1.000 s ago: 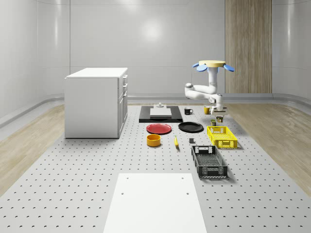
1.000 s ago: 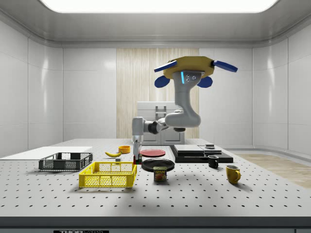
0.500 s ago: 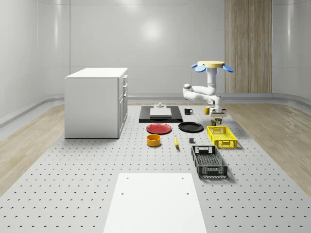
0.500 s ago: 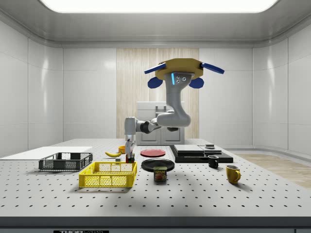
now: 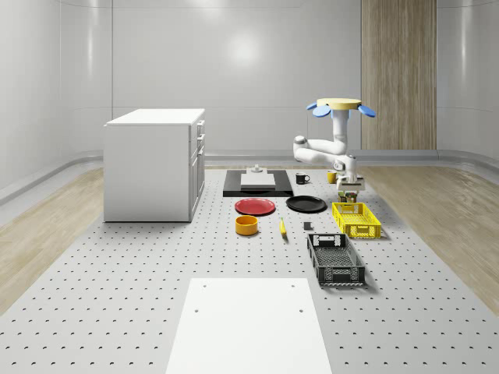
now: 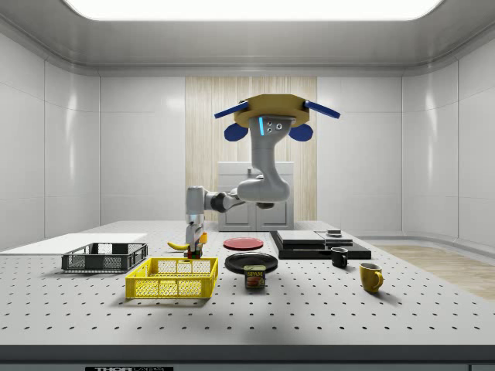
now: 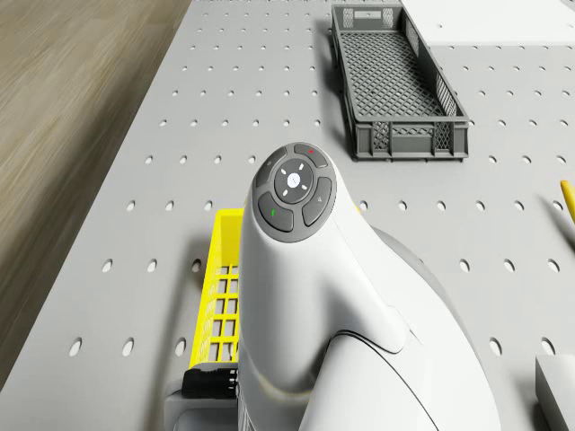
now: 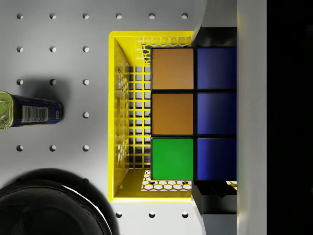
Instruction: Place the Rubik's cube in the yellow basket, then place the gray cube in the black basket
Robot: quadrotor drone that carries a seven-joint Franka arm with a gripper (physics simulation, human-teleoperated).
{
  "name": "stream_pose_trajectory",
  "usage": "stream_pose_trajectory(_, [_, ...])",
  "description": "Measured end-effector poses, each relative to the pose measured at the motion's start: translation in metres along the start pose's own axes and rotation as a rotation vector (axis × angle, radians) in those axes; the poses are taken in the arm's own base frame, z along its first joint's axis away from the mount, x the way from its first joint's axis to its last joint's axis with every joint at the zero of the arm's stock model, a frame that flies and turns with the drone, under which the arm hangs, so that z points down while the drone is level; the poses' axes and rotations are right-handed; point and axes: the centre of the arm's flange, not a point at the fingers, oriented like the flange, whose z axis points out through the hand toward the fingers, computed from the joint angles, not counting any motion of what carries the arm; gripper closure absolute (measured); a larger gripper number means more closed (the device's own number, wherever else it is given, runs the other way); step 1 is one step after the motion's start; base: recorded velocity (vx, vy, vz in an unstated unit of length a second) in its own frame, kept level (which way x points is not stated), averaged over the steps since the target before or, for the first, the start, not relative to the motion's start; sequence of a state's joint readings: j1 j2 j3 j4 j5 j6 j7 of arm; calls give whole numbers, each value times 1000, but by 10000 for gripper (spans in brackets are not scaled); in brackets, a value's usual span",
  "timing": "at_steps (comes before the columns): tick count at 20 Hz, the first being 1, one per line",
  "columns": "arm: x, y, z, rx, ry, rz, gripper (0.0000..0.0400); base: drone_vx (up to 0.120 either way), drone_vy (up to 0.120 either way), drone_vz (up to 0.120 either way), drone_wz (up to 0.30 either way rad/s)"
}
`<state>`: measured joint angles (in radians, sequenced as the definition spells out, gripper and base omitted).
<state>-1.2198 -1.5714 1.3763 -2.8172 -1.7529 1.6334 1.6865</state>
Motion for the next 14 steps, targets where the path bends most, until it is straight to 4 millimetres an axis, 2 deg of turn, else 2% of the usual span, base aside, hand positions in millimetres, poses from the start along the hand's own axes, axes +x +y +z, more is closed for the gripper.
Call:
stream_pose_trajectory(1, [0, 0, 0, 0, 0, 0, 75, 120, 0, -120, 0])
stream_pose_trajectory(7, [0, 0, 0, 0, 0, 0, 75, 0, 0, -120, 0])
stream_pose_trajectory(14, [0, 0, 19, 0, 0, 0, 75, 0, 0, 0, 0])
